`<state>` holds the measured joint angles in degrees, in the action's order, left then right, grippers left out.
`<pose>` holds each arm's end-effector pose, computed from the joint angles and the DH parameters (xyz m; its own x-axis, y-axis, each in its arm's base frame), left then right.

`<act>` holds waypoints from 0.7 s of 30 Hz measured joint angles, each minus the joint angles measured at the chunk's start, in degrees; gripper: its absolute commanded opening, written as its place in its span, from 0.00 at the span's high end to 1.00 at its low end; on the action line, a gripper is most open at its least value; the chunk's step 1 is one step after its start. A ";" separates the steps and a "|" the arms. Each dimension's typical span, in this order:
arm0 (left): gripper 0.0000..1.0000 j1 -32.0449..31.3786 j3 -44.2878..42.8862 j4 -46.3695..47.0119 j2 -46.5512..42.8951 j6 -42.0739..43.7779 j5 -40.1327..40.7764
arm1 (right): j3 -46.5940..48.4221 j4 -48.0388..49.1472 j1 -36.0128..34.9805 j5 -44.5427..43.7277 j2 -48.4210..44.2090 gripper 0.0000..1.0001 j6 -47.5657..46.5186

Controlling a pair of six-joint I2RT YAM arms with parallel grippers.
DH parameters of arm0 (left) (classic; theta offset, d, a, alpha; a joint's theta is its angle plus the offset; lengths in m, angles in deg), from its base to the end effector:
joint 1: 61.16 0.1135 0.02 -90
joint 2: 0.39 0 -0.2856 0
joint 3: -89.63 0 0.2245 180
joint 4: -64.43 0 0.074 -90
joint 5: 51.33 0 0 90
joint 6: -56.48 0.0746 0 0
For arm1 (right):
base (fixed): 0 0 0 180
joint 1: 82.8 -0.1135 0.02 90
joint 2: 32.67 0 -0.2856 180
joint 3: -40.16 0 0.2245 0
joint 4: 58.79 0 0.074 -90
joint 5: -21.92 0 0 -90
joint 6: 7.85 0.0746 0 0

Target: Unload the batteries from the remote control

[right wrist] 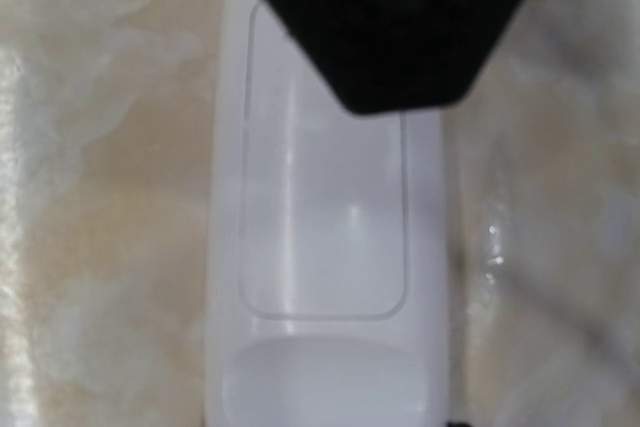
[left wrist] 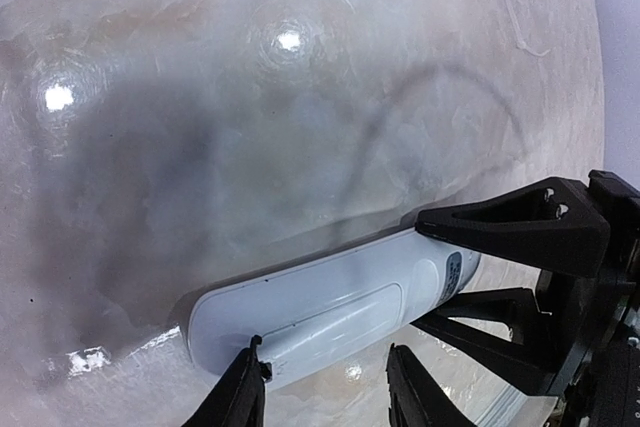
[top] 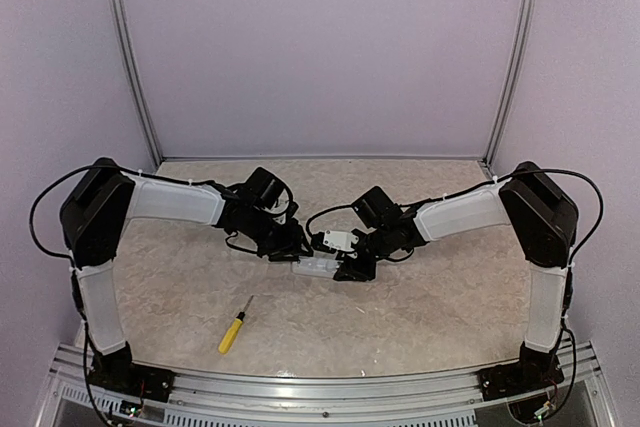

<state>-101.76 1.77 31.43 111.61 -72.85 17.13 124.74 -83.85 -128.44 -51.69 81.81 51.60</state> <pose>0.2932 -0.2874 0.1660 -0.9728 0.0574 -0.2242 0.1810 0.7925 -0.5824 0.2762 0.3125 0.1423 -0.0868 -0.7862 -0.6119 -0.9792 0.1804 -0.0929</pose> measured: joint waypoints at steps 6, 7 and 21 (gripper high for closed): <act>0.59 0.17 3.39 6.19 -1.25 -3.58 -4.92 | 0.00 0.37 0.00 -0.07 0.02 0.94 0.04; 0.59 -0.26 3.65 7.28 -1.25 -4.22 -6.43 | 0.00 0.48 0.00 -0.15 0.07 0.94 0.11; 0.59 0.20 4.42 4.39 -4.55 -3.78 -5.68 | -0.04 1.29 0.00 -1.03 0.07 0.95 0.09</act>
<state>-101.57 6.19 35.82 107.07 -76.63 11.45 124.70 -82.56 -128.44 -52.72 81.88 51.69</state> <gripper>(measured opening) 0.410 0.437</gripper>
